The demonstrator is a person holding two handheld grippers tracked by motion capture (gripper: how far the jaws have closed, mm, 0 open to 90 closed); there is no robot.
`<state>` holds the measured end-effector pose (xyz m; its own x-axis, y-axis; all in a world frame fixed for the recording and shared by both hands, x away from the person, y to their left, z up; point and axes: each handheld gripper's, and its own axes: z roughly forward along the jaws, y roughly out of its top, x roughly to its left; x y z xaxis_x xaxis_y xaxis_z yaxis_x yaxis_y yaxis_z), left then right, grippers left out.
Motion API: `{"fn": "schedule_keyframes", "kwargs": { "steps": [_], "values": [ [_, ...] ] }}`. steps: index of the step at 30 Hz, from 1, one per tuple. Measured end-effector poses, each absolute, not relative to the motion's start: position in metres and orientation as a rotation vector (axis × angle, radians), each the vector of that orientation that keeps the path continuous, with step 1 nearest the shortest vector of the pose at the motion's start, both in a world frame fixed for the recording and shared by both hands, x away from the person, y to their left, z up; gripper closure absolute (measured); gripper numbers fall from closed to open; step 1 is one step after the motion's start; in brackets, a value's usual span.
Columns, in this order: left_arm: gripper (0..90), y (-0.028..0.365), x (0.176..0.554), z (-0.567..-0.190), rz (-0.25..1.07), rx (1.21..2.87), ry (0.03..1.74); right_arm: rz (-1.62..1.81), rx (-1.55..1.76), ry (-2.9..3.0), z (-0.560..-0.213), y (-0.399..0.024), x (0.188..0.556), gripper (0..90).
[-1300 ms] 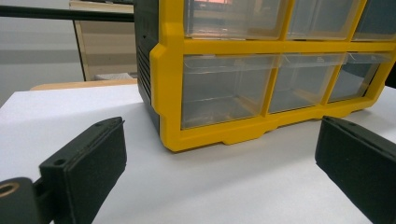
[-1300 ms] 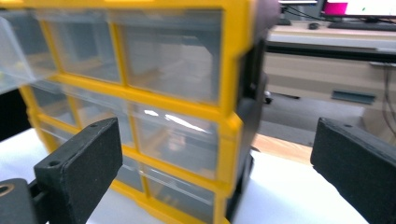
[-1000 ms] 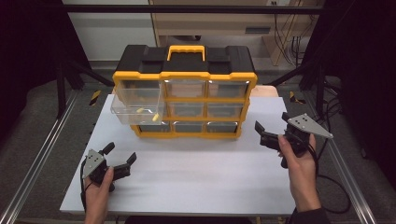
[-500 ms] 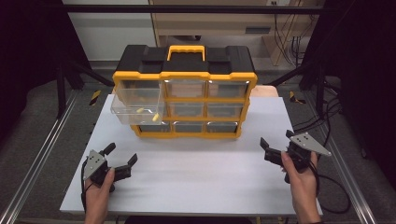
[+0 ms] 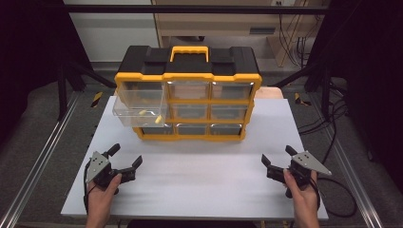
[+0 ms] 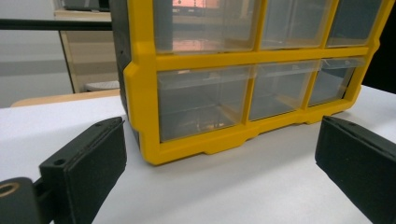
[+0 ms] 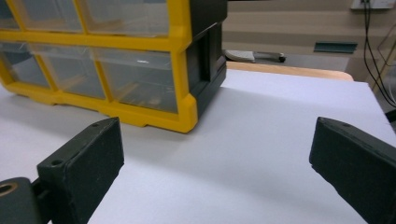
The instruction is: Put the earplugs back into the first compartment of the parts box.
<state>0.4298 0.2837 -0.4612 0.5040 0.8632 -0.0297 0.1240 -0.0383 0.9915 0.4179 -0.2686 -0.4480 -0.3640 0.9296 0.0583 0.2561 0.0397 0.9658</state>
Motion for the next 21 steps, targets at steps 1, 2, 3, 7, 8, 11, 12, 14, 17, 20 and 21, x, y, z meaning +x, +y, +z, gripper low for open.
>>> {"fn": "schedule_keyframes", "kwargs": {
  "steps": [1,2,3,7,8,11,12,14,17,20,21],
  "values": [
    [2.2,0.282,0.431,-0.460,0.745,1.518,0.893,1.366,1.195,1.691,-0.449,-0.267,0.419,3.6],
    [2.2,0.281,0.431,-0.457,0.754,1.537,0.884,1.371,1.186,1.694,-0.450,-0.266,0.419,3.7],
    [2.2,0.281,0.431,-0.456,0.755,1.537,0.882,1.380,1.174,1.695,-0.451,-0.264,0.420,3.8],
    [2.2,0.278,0.428,-0.446,0.759,1.518,0.902,1.414,1.165,1.663,-0.454,-0.257,0.419,4.2],
    [2.2,0.276,0.427,-0.442,0.764,1.520,0.902,1.422,1.167,1.650,-0.455,-0.256,0.419,4.2],
    [2.4,0.271,0.424,-0.430,0.773,1.546,0.884,1.437,1.168,1.639,-0.456,-0.255,0.421,4.2],
    [2.5,0.270,0.423,-0.426,0.774,1.556,0.878,1.440,1.165,1.645,-0.457,-0.254,0.422,4.1],
    [2.2,0.268,0.421,-0.420,0.782,1.562,0.876,1.447,1.162,1.657,-0.460,-0.253,0.421,4.0],
    [2.4,0.265,0.416,-0.411,0.785,1.566,0.871,1.455,1.158,1.669,-0.463,-0.251,0.418,4.0],
    [2.6,0.266,0.412,-0.406,0.766,1.568,0.873,1.450,1.134,1.692,-0.463,-0.249,0.414,4.0],
    [2.6,0.266,0.410,-0.403,0.764,1.567,0.869,1.441,1.131,1.700,-0.463,-0.247,0.412,4.0]
  ]
}}
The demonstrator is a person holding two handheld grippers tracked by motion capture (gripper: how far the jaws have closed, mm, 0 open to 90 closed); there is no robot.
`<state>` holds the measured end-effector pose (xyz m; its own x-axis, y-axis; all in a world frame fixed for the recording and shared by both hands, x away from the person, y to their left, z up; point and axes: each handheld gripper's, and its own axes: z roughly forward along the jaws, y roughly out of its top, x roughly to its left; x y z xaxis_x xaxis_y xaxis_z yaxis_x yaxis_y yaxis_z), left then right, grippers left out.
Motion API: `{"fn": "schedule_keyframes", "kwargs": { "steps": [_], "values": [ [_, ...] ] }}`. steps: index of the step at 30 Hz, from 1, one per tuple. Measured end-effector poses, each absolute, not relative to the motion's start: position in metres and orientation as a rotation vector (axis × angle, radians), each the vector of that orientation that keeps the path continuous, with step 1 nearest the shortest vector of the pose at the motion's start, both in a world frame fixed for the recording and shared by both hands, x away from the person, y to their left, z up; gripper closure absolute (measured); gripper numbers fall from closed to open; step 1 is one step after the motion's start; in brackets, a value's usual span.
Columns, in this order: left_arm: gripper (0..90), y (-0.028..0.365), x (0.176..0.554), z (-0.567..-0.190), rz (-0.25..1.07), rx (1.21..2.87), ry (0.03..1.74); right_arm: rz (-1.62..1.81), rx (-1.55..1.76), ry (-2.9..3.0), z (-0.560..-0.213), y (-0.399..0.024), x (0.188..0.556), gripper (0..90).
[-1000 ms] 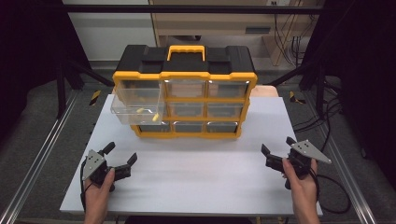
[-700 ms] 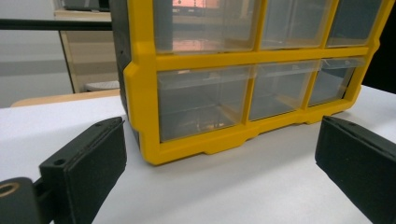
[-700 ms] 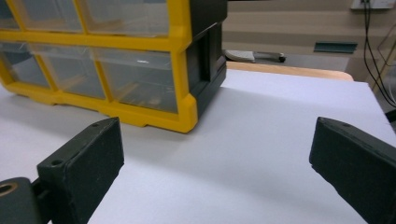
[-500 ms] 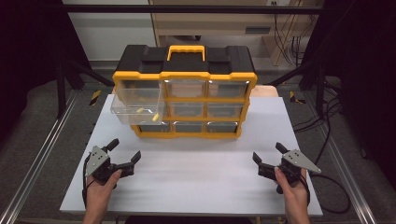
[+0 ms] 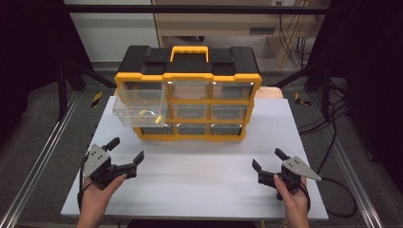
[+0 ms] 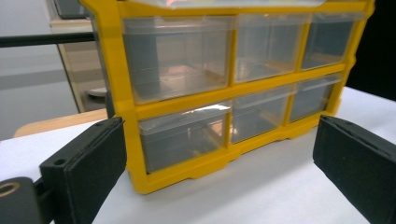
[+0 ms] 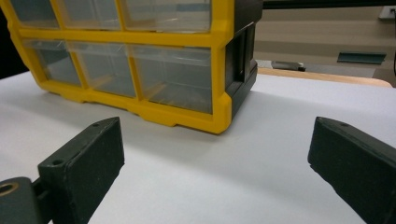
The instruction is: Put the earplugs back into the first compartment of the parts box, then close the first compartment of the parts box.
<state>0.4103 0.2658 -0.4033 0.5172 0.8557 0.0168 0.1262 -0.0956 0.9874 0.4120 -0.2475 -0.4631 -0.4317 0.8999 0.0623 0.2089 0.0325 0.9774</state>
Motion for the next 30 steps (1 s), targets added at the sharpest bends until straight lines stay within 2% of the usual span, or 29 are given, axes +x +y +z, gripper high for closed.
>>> {"fn": "schedule_keyframes", "kwargs": {
  "steps": [11,20,30],
  "values": [
    [4.2,0.269,0.396,-0.370,0.786,1.537,0.855,1.395,1.059,1.764,-0.463,-0.236,0.404,3.9],
    [5.5,0.265,0.394,-0.347,0.865,1.513,0.811,1.392,1.064,1.789,-0.467,-0.235,0.403,4.0],
    [8.1,0.258,0.397,-0.333,0.839,1.520,0.836,1.392,1.067,1.781,-0.467,-0.238,0.402,4.0]
  ]
}}
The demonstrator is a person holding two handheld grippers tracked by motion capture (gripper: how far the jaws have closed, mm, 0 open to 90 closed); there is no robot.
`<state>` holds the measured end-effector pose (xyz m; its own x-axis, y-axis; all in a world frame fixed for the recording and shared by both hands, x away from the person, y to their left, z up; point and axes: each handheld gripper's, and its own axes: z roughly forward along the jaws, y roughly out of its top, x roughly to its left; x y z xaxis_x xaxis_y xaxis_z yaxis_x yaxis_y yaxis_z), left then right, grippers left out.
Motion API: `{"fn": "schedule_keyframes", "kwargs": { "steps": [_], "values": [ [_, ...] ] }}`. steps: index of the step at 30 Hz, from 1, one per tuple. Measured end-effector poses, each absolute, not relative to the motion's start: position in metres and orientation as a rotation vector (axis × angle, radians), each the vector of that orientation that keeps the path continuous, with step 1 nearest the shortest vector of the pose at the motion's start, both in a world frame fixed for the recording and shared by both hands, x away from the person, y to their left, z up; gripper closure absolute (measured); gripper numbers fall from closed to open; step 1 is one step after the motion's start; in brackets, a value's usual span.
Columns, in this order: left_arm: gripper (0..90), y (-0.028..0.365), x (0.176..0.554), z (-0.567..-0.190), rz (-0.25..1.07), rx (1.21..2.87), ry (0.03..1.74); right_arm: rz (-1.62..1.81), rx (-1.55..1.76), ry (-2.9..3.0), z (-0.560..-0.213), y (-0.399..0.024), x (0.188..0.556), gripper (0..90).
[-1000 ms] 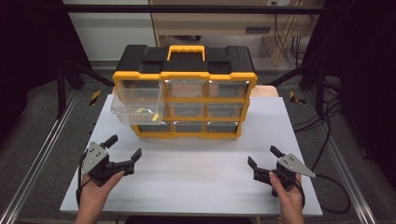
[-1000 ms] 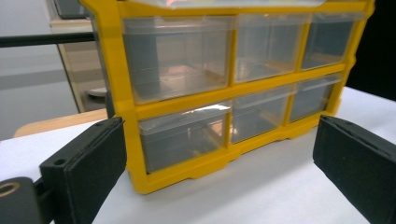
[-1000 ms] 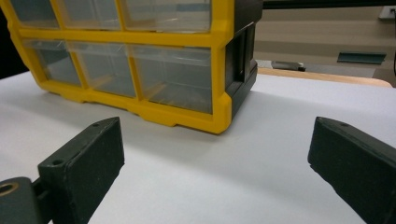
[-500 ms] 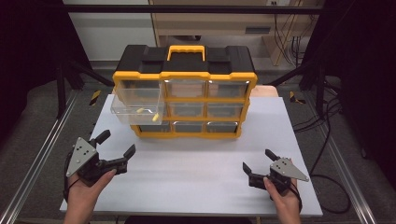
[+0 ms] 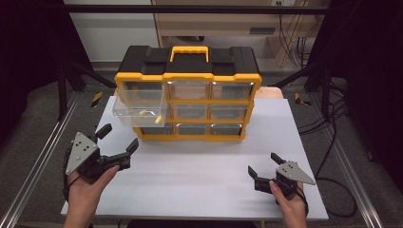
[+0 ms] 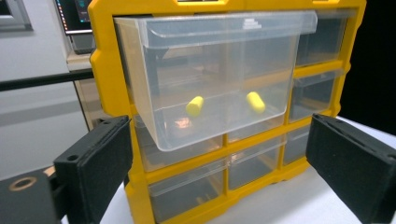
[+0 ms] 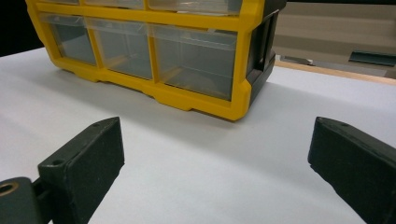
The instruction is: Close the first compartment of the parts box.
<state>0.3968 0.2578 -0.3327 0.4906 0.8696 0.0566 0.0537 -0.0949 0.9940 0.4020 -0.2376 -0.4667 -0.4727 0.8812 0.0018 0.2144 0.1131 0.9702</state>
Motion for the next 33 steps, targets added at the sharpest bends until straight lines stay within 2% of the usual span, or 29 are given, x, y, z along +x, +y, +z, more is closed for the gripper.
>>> {"fn": "schedule_keyframes", "kwargs": {
  "steps": [10,17,24,30,33],
  "values": [
    [21.6,0.258,0.393,-0.328,0.837,1.530,0.860,1.392,1.083,1.795,-0.467,-0.235,0.403,3.8],
    [41.4,0.255,0.391,-0.328,0.840,1.544,0.862,1.399,1.079,1.802,-0.467,-0.234,0.403,3.7],
    [75.9,0.251,0.393,-0.331,0.794,1.576,0.814,1.403,1.081,1.802,-0.468,-0.235,0.402,3.5],
    [88.3,0.245,0.397,-0.332,0.758,1.616,0.810,1.411,1.067,1.807,-0.467,-0.234,0.403,3.4],
    [89.3,0.244,0.398,-0.334,0.757,1.659,0.794,1.422,1.057,1.804,-0.467,-0.232,0.402,3.3]
  ]
}}
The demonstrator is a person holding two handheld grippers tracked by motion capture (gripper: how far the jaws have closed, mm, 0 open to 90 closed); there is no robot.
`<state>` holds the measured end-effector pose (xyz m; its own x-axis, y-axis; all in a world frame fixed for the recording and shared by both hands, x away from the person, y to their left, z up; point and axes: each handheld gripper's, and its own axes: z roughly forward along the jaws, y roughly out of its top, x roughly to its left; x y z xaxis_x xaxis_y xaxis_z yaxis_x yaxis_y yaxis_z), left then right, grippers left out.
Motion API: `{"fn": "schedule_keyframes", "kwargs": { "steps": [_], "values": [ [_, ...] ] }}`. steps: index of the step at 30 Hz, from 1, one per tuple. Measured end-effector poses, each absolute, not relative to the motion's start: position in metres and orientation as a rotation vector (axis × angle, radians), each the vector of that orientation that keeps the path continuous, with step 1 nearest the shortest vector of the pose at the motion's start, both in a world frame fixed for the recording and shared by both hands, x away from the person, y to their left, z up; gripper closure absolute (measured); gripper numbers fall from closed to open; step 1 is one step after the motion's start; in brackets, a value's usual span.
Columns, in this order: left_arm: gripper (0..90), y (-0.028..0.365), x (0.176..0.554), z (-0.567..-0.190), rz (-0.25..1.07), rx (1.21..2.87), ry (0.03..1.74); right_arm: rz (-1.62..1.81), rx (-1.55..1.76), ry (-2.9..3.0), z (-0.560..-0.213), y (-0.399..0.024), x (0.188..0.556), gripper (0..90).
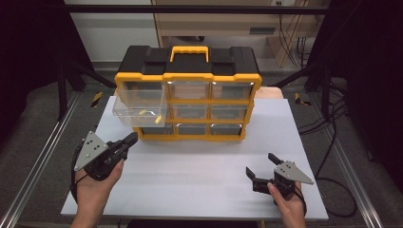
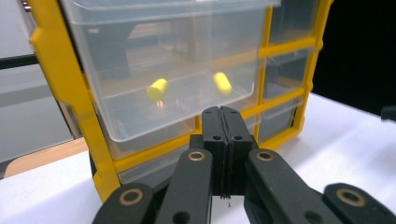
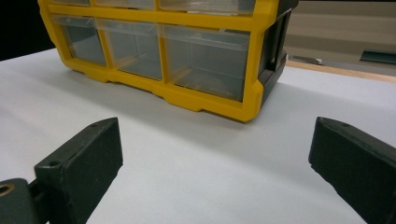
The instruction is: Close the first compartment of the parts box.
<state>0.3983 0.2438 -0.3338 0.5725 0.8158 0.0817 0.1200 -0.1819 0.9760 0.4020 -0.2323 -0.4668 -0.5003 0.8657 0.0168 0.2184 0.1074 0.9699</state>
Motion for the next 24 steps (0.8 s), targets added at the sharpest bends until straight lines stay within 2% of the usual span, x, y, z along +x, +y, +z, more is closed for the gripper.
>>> {"fn": "schedule_keyframes", "kwargs": {
  "steps": [24],
  "values": [
    [89.4,0.231,0.413,-0.323,0.726,1.648,0.833,1.417,1.035,1.828,-0.468,-0.229,0.401,3.0]
  ]
}}
